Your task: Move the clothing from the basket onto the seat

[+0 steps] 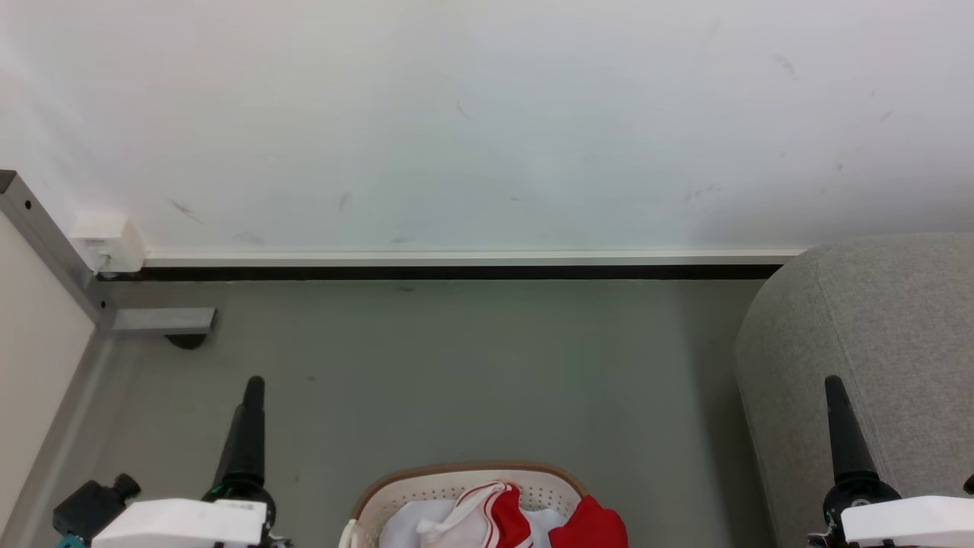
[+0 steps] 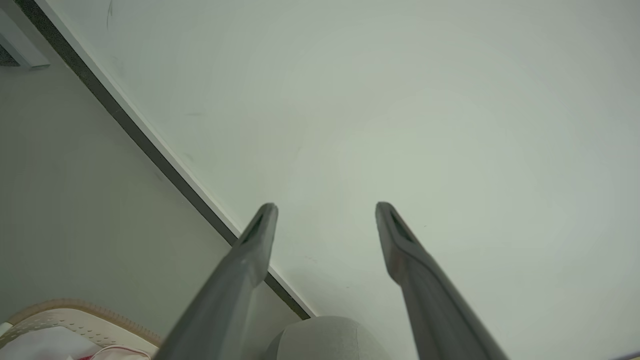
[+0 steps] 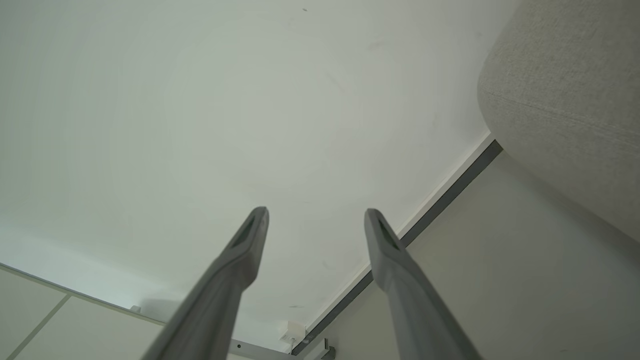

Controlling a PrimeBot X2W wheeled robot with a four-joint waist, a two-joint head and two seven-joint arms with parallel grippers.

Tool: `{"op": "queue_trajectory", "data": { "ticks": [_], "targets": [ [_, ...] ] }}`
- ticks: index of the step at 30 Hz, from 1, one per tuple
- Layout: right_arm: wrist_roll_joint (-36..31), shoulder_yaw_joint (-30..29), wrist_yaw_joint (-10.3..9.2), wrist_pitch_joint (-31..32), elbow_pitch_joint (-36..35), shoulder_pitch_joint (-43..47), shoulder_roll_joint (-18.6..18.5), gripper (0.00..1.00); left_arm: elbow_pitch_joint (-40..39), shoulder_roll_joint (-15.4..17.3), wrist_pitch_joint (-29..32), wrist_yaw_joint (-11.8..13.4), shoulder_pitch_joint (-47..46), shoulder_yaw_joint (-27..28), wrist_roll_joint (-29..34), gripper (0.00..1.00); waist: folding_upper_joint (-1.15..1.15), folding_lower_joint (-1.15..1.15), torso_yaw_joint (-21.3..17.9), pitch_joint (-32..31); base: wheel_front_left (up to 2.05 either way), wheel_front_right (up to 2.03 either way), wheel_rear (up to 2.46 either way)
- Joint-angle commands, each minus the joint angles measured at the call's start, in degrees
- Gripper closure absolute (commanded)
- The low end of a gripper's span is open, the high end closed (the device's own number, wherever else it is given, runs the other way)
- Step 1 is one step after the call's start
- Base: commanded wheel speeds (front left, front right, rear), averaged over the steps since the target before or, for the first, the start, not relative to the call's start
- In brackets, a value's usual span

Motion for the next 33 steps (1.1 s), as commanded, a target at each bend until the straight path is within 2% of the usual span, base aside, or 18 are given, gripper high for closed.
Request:
{"op": "queue_trajectory", "data": {
  "ticks": [1, 13, 22, 33],
  "targets": [
    [-2.76, 0.12, -0.03, -0.74, -1.37, -1.3, -0.47, 0.0, -1.26, 0.45, -0.68, 0.35, -0.81, -0.48, 3.28, 0.0, 0.0, 0.0, -0.03, 0.02, 0.0, 0.0, 0.0],
    [-19.69, 0.65, -0.04, -3.11, -2.41, -0.9, -0.38, 0.0, -1.33, 1.59, -3.04, 3.21, -0.4, -3.42, 21.63, 0.0, 0.0, 0.0, -0.37, 0.18, 0.0, 0.0, 0.0],
    [-30.64, 1.62, -0.05, -4.7, -2.08, -0.56, -0.38, 0.0, -1.8, 2.14, -4.73, 4.86, -0.16, -4.54, 28.69, 0.0, 0.0, 0.0, -0.22, 0.29, 0.0, 0.0, 0.0],
    [-37.46, 2.21, -0.06, -6.52, -1.47, -0.79, -0.4, 0.0, -1.31, 2.9, -6.46, 6.76, -0.04, -6.02, 36.07, 0.0, 0.0, 0.0, -0.42, 0.6, 0.0, 0.0, 0.0]
  ]
}}
